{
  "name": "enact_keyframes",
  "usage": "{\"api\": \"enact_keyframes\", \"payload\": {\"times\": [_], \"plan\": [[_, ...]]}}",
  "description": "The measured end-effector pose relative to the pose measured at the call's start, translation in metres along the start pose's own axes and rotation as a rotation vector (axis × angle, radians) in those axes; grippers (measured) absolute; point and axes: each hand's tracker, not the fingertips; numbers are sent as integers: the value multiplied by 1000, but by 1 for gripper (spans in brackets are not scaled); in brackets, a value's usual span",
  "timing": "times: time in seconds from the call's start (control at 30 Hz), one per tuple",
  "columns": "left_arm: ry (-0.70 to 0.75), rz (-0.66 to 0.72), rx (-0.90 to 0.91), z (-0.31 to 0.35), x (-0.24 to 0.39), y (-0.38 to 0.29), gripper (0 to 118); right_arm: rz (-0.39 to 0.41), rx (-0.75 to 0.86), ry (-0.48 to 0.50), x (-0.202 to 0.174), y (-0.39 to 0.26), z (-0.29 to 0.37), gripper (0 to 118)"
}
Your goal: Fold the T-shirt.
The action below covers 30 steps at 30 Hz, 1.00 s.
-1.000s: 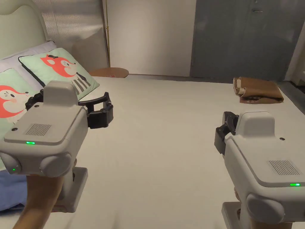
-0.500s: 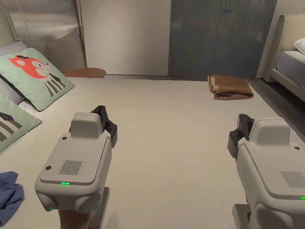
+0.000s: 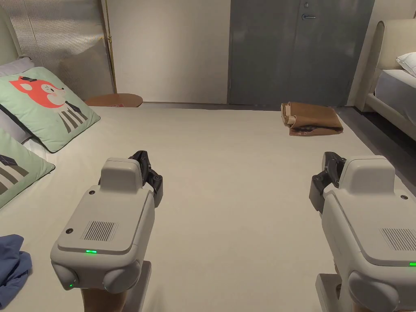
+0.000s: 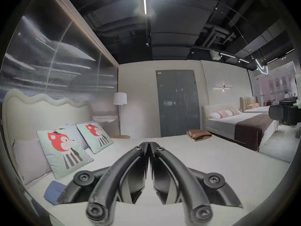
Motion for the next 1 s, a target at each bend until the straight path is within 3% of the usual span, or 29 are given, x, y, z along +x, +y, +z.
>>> {"api": "enact_keyframes", "payload": {"times": [1.0], "plan": [[-16, 0, -23, -5, -4, -2, 0, 7, -17, 11, -6, 2, -3, 0]]}}
